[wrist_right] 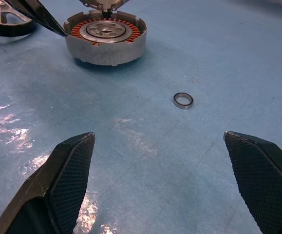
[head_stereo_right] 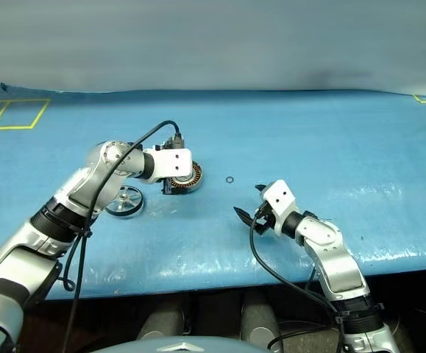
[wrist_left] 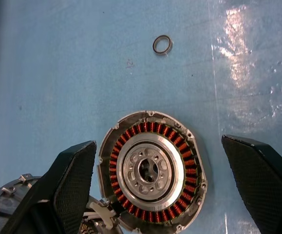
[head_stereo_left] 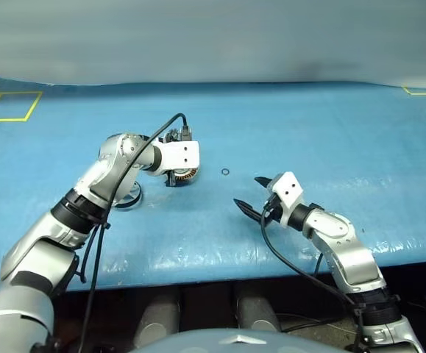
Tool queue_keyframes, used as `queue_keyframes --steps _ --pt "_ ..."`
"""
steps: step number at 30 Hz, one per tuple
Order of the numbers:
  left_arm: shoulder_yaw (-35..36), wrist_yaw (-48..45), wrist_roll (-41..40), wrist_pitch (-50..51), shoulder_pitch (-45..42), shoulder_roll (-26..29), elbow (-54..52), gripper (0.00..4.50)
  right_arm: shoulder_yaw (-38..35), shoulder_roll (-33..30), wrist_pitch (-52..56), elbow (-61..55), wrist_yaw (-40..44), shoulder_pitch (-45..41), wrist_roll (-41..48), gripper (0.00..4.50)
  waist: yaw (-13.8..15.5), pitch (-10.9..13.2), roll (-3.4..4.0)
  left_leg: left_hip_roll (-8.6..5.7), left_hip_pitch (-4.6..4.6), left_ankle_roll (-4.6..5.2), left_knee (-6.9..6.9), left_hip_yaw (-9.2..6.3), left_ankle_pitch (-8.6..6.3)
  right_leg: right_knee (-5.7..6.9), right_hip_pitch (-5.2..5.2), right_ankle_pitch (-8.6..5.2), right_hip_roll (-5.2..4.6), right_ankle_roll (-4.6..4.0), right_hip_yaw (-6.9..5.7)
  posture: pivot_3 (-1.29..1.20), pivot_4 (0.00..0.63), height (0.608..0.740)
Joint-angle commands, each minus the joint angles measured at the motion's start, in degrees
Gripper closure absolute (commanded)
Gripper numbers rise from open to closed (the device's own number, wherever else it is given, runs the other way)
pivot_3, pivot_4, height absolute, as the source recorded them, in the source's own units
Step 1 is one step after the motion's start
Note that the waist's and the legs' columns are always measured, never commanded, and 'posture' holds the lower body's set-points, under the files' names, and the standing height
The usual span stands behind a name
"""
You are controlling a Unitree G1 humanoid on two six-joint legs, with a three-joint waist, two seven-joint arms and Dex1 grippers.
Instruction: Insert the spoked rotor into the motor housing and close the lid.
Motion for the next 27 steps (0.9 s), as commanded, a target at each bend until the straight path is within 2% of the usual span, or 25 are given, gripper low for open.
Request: queue_keyframes --steps 1,14,27 --pt "-0.48 -2.07 2.05 -1.86 -0.60 0.75 -0.92 0.00 -0.80 -0.87 0.37 -2.78 0.52 -1.43 0.51 0.02 0.01 0.01 -0.02 0.00 0.00 0.00 0.00 0.00 0.00 0.00 -0.01 0.00 0.00 0.00 0.00 0.00 0.150 0.740" --pt "-0.77 -1.01 7.82 -5.40 -0.21 -1.46 5.06 0.00 0.01 -1.05 1.27 -3.82 0.41 -0.90 0.38 0.02 0.01 0.03 -0.05 0.00 0.00 0.00 0.01 -0.01 0.00 0.02 0.00 0.01 0.01 0.01 0.00 0.00 0.150 0.740" --pt "-0.74 -2.04 10.05 -6.99 1.18 -2.71 9.33 0.00 -0.14 -0.87 1.24 -4.31 -0.52 -0.72 0.37 0.02 0.04 0.03 -0.05 0.00 0.01 0.00 0.05 -0.01 0.00 0.06 0.01 0.02 0.01 0.03 0.00 0.00 0.150 0.740"
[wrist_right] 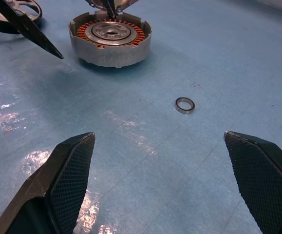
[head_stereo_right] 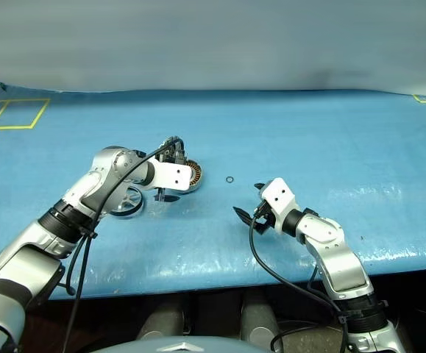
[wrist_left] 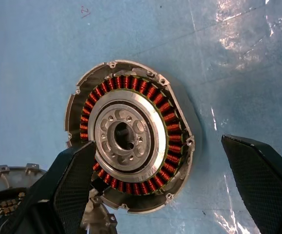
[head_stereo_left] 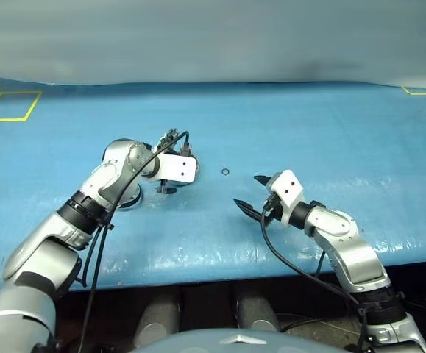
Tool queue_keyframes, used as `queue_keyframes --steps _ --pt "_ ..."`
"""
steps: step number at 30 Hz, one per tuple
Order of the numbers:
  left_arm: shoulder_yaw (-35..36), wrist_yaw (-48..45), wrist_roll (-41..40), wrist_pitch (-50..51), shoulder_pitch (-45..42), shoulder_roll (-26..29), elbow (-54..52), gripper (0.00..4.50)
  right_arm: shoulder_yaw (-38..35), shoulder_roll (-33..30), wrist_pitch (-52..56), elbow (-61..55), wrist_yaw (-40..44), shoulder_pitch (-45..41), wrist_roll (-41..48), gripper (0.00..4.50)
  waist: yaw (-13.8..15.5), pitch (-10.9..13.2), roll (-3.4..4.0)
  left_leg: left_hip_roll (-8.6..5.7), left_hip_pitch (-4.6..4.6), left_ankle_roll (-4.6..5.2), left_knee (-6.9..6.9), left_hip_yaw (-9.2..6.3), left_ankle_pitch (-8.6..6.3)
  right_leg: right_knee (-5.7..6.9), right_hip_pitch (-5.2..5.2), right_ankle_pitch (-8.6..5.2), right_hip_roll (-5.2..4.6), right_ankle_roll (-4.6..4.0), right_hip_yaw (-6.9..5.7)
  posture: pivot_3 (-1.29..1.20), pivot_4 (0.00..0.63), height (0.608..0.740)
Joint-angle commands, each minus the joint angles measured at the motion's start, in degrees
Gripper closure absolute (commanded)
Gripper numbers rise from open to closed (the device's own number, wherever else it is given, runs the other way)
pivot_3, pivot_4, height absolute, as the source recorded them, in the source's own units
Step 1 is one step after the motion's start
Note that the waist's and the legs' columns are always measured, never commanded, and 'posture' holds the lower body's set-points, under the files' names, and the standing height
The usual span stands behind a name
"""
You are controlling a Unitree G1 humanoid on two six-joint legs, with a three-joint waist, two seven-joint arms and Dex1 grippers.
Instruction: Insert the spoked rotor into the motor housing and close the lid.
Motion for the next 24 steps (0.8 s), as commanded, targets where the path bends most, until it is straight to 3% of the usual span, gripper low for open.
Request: queue_keyframes --steps 1,17,20,22,24 --pt "0.18 -0.18 0.64 -0.57 0.16 -0.92 1.08 0.00 -0.67 -0.03 -0.25 -2.40 -0.42 -0.13 0.07 0.02 0.00 0.00 0.00 0.00 0.00 0.00 0.01 0.00 0.00 0.00 0.01 0.00 0.00 0.00 0.00 0.00 0.150 0.740" --pt "-0.25 -0.56 2.38 -3.06 -1.75 -4.32 6.05 0.00 -1.32 0.01 0.05 -4.75 -1.66 0.75 -0.13 0.02 0.51 -0.01 0.01 -0.02 0.02 0.00 0.25 -0.02 0.00 0.03 0.14 0.05 0.00 0.08 0.00 0.00 0.150 0.740" --pt "-0.36 -1.15 2.58 -3.43 -1.57 -4.21 5.87 0.58 -1.45 0.02 -0.07 -4.83 -2.00 0.82 -0.17 0.00 0.52 -0.01 0.01 -0.02 0.01 0.00 0.24 -0.02 0.00 0.03 0.14 0.05 0.00 0.08 0.00 0.00 0.150 0.740" --pt "-0.16 -1.50 2.63 -3.37 -1.50 -4.19 5.61 1.26 -1.50 -0.03 -0.15 -4.82 -2.13 0.92 -0.21 0.00 0.48 -0.01 0.01 -0.01 0.01 0.00 0.24 -0.02 0.00 0.03 0.13 0.05 0.00 0.08 0.00 0.00 0.150 0.740" --pt "0.03 -1.82 2.66 -3.34 -1.43 -4.15 5.33 1.26 -1.51 -0.05 -0.18 -4.80 -2.16 1.02 -0.21 0.00 0.47 -0.01 0.01 -0.01 0.00 0.00 0.24 -0.02 0.00 0.03 0.12 0.05 0.00 0.09 0.00 0.00 0.150 0.740"
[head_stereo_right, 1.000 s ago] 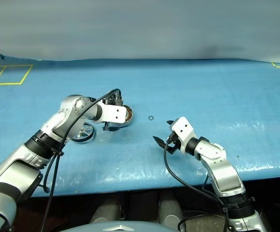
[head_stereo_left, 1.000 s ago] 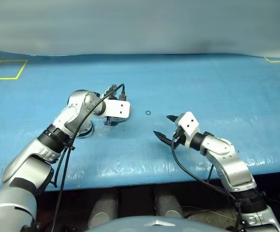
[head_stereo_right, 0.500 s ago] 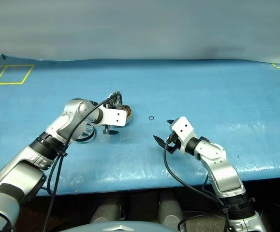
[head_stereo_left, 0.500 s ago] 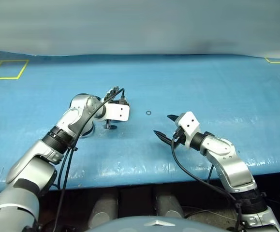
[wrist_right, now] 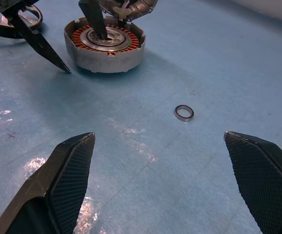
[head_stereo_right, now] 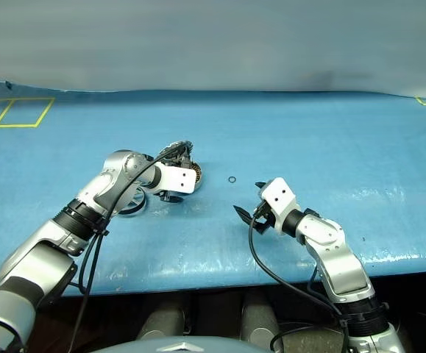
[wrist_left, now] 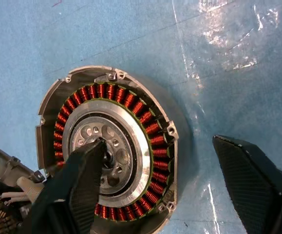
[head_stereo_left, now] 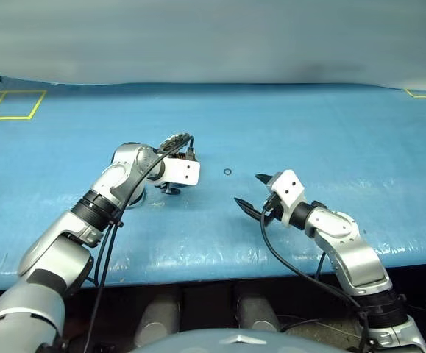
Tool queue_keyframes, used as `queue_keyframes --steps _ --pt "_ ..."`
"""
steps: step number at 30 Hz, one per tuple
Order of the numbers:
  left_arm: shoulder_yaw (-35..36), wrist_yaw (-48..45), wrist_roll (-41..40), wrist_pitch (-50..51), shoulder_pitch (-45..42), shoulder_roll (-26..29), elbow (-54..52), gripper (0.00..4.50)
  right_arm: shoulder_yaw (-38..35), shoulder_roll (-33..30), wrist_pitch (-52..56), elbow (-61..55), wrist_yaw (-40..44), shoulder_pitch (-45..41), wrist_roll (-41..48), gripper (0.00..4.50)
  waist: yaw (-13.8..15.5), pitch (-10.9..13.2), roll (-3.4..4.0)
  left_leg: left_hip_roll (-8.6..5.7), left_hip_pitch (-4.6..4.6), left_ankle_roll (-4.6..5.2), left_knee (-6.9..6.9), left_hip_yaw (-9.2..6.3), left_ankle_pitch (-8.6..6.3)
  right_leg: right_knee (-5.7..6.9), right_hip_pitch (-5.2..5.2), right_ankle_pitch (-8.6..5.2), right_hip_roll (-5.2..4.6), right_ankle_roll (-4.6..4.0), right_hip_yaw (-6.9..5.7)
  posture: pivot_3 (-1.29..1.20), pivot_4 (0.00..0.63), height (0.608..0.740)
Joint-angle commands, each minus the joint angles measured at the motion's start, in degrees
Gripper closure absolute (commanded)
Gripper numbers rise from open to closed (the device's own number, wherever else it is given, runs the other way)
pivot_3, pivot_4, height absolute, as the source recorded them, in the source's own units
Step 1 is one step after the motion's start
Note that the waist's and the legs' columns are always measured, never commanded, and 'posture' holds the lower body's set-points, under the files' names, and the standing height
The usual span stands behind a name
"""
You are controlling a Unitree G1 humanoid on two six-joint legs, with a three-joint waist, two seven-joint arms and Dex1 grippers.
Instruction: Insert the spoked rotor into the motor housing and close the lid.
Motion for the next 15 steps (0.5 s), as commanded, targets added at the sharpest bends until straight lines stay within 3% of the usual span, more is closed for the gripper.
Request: queue_keyframes --steps 1,9,14,15 --pt "0.09 -0.74 0.46 -0.43 -0.31 -0.20 -0.77 1.26 -1.41 -0.01 -0.98 -2.36 -0.47 0.11 0.30 0.00 0.00 0.00 0.00 0.00 0.00 0.00 -0.01 0.00 0.00 0.00 0.00 0.00 0.00 0.00 0.00 0.00 0.150 0.740" --pt "-0.38 -0.60 0.80 -0.79 0.03 -0.65 0.07 1.26 -1.21 0.06 -1.01 -2.31 -0.77 -0.11 0.31 0.00 -0.03 0.00 0.00 0.00 -0.01 0.00 -0.02 0.00 0.00 0.00 -0.01 0.00 0.00 0.00 0.00 0.00 0.150 0.740" --pt "-0.57 -0.94 1.10 -1.45 0.26 -0.59 0.69 2.47 -1.18 -0.05 -1.19 -2.37 -0.96 0.28 0.18 0.00 -0.03 -0.01 0.01 0.00 0.01 0.00 -0.03 0.00 0.00 -0.01 0.00 0.00 0.00 0.00 0.00 0.00 0.150 0.740" --pt "-0.48 -1.07 1.17 -1.48 0.27 -0.58 0.81 2.48 -1.14 -0.02 -1.19 -2.36 -1.01 0.31 0.12 0.00 -0.02 -0.01 0.01 0.00 0.01 0.00 -0.03 0.01 0.00 -0.01 0.00 0.00 0.00 0.00 0.00 0.00 0.150 0.740"
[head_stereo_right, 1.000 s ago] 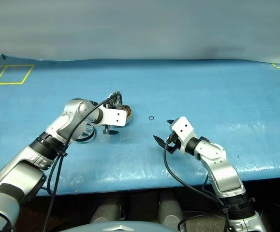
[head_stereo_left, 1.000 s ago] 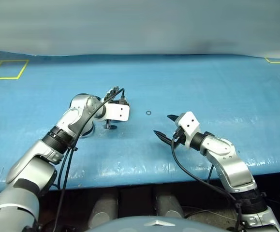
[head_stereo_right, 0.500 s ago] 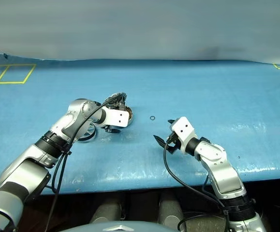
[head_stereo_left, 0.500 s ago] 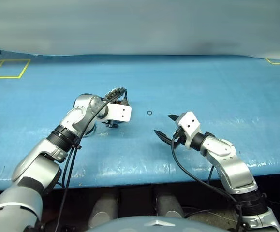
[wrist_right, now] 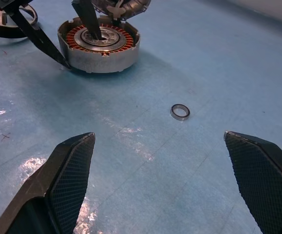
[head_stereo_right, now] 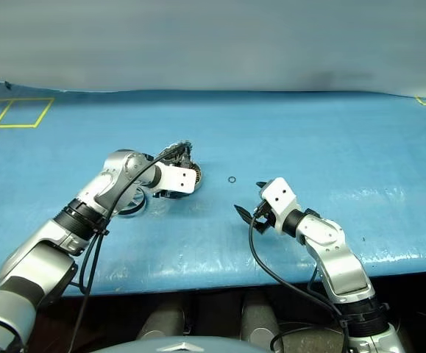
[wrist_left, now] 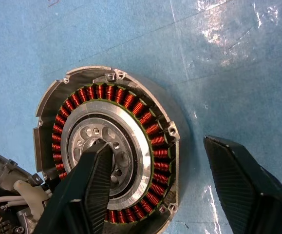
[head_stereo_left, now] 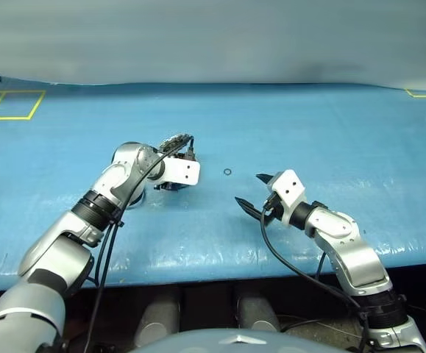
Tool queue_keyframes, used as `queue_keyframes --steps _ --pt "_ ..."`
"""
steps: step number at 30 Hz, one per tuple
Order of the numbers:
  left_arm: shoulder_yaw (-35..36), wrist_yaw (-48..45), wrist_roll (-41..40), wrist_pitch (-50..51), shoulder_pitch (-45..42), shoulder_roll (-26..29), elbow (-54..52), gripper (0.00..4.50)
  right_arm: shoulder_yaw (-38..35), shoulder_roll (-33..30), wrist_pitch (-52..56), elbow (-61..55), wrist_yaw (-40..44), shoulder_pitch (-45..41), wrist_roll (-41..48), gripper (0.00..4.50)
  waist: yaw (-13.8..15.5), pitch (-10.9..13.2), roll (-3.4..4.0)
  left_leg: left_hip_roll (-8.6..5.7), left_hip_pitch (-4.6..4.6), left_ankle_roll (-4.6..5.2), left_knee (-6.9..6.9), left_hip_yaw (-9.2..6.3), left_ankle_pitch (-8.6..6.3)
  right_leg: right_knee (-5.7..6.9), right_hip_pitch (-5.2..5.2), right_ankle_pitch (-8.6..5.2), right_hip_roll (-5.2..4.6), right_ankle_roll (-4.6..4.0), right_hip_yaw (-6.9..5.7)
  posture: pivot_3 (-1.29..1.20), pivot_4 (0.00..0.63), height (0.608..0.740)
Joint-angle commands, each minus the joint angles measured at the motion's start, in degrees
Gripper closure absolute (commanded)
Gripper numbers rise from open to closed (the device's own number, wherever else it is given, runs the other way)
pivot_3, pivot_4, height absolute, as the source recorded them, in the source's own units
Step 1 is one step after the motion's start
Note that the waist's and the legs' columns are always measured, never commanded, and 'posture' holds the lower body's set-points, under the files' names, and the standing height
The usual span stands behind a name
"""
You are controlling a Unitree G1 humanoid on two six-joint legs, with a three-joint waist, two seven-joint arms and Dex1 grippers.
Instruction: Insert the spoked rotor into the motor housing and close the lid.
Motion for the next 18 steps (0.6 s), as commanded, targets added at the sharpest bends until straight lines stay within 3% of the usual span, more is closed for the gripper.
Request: queue_keyframes --steps 1,18 --pt "-0.63 -1.15 0.24 -0.74 0.34 -0.38 0.62 2.48 -1.11 0.02 -1.19 -2.33 -0.25 0.20 0.18 0.00 0.00 0.00 0.00 0.00 0.00 0.00 0.00 -0.01 0.00 0.00 0.00 0.00 0.00 0.00 0.00 0.00 0.150 0.740" --pt "2.47 -6.13 -6.09 -2.49 1.25 -1.18 -5.18 2.48 -3.20 -0.61 -0.92 -3.09 -1.39 1.51 0.26 0.00 0.18 0.00 0.00 -0.01 -0.02 0.00 0.00 -0.02 0.00 -0.01 0.00 0.00 0.00 0.00 0.00 0.00 0.150 0.740"
